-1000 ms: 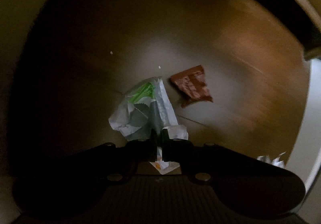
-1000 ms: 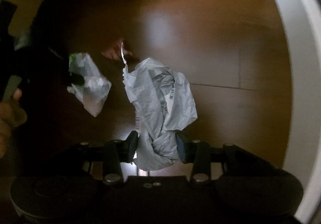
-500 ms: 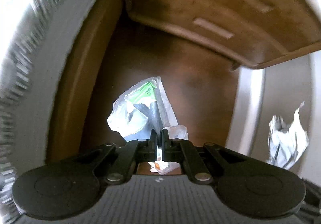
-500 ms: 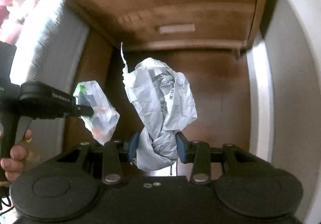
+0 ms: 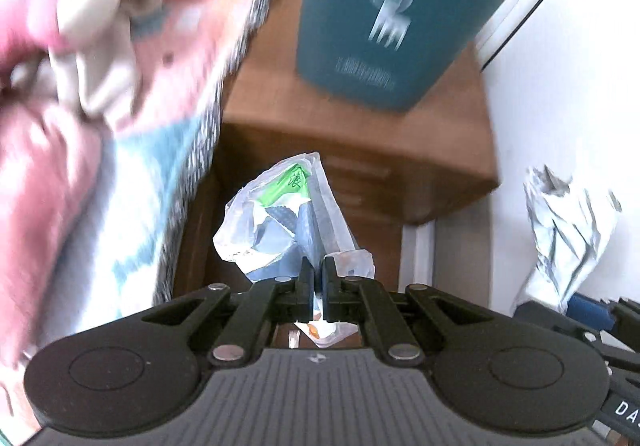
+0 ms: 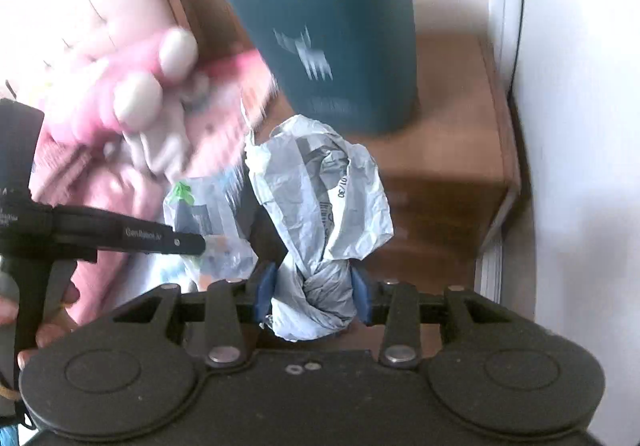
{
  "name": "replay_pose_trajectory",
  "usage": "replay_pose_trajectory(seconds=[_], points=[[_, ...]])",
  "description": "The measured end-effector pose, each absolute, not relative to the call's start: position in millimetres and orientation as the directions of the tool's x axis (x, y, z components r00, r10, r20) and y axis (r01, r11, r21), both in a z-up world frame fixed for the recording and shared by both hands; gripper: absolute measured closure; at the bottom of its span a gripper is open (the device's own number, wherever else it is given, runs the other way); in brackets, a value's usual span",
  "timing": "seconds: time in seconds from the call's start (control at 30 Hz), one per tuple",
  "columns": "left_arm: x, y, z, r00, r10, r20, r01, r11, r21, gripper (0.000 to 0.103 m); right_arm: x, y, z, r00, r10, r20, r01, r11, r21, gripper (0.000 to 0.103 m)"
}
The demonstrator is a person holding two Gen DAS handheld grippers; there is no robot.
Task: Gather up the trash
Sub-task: 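Lift the white-green bag and grey bag up toward the wastebasket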
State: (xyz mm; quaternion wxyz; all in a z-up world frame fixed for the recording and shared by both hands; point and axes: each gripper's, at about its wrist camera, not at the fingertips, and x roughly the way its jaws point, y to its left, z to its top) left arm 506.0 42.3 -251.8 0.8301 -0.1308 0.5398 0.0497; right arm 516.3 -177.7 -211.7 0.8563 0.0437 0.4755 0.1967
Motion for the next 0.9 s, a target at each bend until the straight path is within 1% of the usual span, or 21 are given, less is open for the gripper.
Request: replay_pose_trajectory(seconds=[0.17, 0.23, 0.33, 0.43, 0.53, 0.63, 0.9], points=[[517.6, 31.8, -167.9, 0.495, -0.041, -0.868, -0.204, 0.965, -0.163, 0.1, 543.1, -163.4, -148.0, 0.537, 0.4, -0.743, -0.33, 0.91, 0.251, 0.064], [523.7, 26.6, -142.3, 0.522, -0.021, -0.852, -0.201, 0.968, -0.147, 0.1, 548.2, -162.6, -123.2, 0.552, 0.419, -0.721, -0.344, 0.902, 0.261, 0.064], [533.4, 26.0, -106.8, 0.554, -0.018, -0.832, -0.189, 0.971, -0.147, 0.1, 563.8, -157.7, -92.1, 0.585, 0.415, -0.697, -0.362, 0.903, 0.234, 0.064], [547.7, 22.5, -80.3, 0.585, 0.017, -0.811, -0.176, 0.979, -0.107, 0.1, 579.8, -155.3, -67.9, 0.617, 0.417, -0.667, -0.356, 0.904, 0.236, 0.064], [564.6, 20.4, -59.3, 0.614, 0.038, -0.789, -0.152, 0.986, -0.07, 0.1, 598.5, -153.7, -54.1, 0.638, 0.412, -0.65, -0.352, 0.907, 0.23, 0.064], [589.4, 21.7, -42.5, 0.637, 0.034, -0.77, -0.118, 0.992, -0.054, 0.1, 622.1, -150.1, -44.5, 0.653, 0.389, -0.65, -0.338, 0.917, 0.21, 0.064], [683.8, 34.9, -34.9, 0.651, -0.002, -0.759, 0.004, 1.0, 0.0, 0.1, 688.8, -134.0, -48.6, 0.665, 0.302, -0.683, -0.263, 0.951, 0.165, 0.064]])
